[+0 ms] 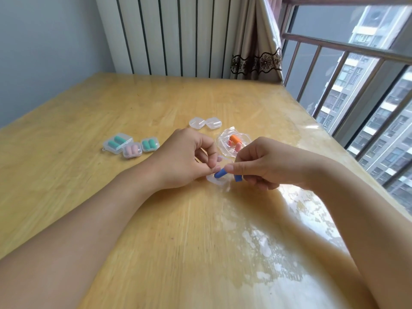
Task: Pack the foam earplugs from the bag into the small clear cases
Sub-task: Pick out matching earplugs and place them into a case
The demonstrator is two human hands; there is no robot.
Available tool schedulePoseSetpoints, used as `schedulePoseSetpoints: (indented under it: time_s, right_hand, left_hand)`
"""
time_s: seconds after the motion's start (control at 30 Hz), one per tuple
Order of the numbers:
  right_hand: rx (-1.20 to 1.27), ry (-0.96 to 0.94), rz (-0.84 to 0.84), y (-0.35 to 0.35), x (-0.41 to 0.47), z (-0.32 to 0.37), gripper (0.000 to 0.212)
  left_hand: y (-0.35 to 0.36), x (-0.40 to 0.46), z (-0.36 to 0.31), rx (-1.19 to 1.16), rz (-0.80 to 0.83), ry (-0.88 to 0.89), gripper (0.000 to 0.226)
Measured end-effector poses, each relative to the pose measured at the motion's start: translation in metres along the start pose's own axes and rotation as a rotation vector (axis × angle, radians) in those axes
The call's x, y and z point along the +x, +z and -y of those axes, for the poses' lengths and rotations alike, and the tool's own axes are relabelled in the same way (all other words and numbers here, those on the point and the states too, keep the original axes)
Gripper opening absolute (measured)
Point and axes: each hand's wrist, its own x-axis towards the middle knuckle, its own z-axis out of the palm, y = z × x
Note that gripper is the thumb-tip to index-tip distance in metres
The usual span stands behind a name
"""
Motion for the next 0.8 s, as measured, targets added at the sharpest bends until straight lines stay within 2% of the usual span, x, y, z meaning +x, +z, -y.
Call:
schedulePoseSetpoints:
  time_s: [0.07, 0.17, 0.3, 0.43, 0.5, 0.6, 0.8]
  right_hand:
    - [0.119, -0.044, -0.047, -0.009, -0.003, -0.001, 0.034]
    - [0.232, -0.109, -0.053, -0.009, -0.005, 0.002, 0.026]
    - [0.108, -0.155, -0.08, 0.004, -0.005, 0.005, 0.009]
    - [-0.101, -0.174, -0.21, 0.013, -0.003, 0.004, 0.008]
    - [-0.094, -0.166, -0.244, 0.014, -0.003, 0.004, 0.012]
    - [-0.067, -0.139, -0.244, 0.015, -0.004, 0.006, 0.02]
    - [-0.101, -0.149, -0.25, 0.019, -0.005, 0.008, 0.024]
  left_hand:
    - [0.0, -0.001, -0.001, 0.034, 0.017, 0.005, 0.017]
    - [0.0, -0.003, -0.003, 0.053, 0.023, 0.039, 0.021]
    - [0.0, -0.004, -0.006, 0.08, 0.077, 0.038, 0.034]
    - [0.0, -0.006, -0.008, 0.101, 0.094, -0.022, 0.025]
    - [-0.002, -0.007, -0.011, 0.062, 0.119, -0.061, 0.019]
    - [-0.004, -0.008, -0.012, 0.061, 0.151, -0.099, 0.024]
    - [0.0, -0.005, -0.008, 0.157, 0.072, -0.092, 0.018]
